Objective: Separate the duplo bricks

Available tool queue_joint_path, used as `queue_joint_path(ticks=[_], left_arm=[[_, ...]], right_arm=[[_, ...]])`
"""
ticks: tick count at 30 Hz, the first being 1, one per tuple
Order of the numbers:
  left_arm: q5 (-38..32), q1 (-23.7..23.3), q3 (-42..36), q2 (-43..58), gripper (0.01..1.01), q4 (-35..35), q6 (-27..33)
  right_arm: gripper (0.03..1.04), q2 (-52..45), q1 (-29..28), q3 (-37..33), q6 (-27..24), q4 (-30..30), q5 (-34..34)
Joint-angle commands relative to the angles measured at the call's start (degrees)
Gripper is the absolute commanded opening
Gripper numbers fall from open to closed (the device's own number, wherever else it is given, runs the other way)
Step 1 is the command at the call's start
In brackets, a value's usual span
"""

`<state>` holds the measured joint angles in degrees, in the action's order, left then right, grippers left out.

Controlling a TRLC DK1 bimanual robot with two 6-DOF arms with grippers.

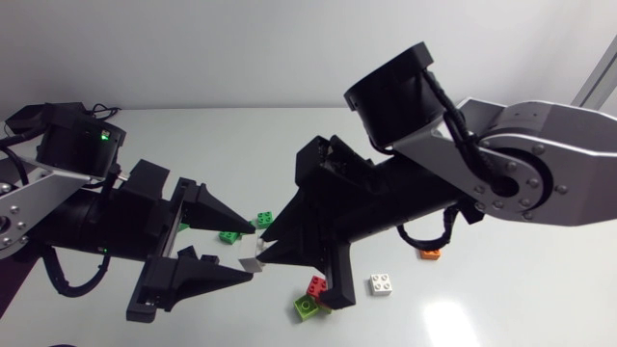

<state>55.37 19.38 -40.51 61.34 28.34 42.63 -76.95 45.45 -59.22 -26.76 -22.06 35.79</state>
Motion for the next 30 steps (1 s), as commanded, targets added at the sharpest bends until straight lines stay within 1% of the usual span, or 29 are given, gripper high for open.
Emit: queue_joint_path(ticks=[1,3,4,5,9,11,14,16,18,21,24,27,30], left_arm=[[0.79,-0.92,-1.32,-0.96,0.803,0.93,1.49],[0.70,-1.62,-1.41,-1.40,0.807,1.37,1.93],[0.61,-1.97,-1.50,-1.49,0.830,1.81,2.19],[0.61,-2.41,-1.59,-1.75,0.831,1.90,2.46],[0.61,-4.43,-2.55,-2.19,0.841,4.18,4.48],[0.52,-5.05,-2.82,-2.28,0.852,4.80,5.27],[-0.44,-5.49,-2.73,-2.10,0.857,4.89,6.32],[-1.23,-5.05,-2.47,-2.02,0.857,4.89,6.76],[-2.38,-4.35,-1.85,-2.02,0.857,4.80,7.11],[-4.05,-3.29,-0.80,-2.10,0.857,4.62,8.08],[-4.31,-2.94,-0.36,-2.10,0.859,4.62,8.34],[-5.10,-2.59,-0.18,-2.19,0.859,4.62,8.52],[-5.63,-2.06,-0.09,-2.28,0.859,4.62,8.43]], right_arm=[[0.23,1.01,0.25,1.30,0.75,-0.79,-0.11],[0.23,1.63,-0.45,1.13,-0.31,-2.37,-0.46],[0.24,1.89,-0.80,0.60,-1.62,-4.21,-1.07],[0.24,1.98,-1.42,0.25,-2.77,-5.71,-1.43],[0.24,2.86,-5.81,-1.60,-9.45,-13.88,-3.53],[0.23,3.73,-6.78,-2.04,-12.87,-17.57,-6.96],[0.24,3.91,-6.96,-2.65,-18.76,-23.55,-14.52],[0.24,3.30,-7.22,-2.21,-22.54,-25.66,-20.76],[0.24,2.77,-7.39,-1.69,-25.62,-28.47,-24.98],[0.24,2.59,-6.16,2.09,-28.34,-28.82,-33.51],[0.24,1.45,-5.99,6.49,-30.72,-28.30,-39.48],[0.24,-0.75,-5.37,9.39,-31.68,-27.24,-42.56],[0.24,-2.77,-3.79,10.62,-31.95,-26.89,-45.63]])
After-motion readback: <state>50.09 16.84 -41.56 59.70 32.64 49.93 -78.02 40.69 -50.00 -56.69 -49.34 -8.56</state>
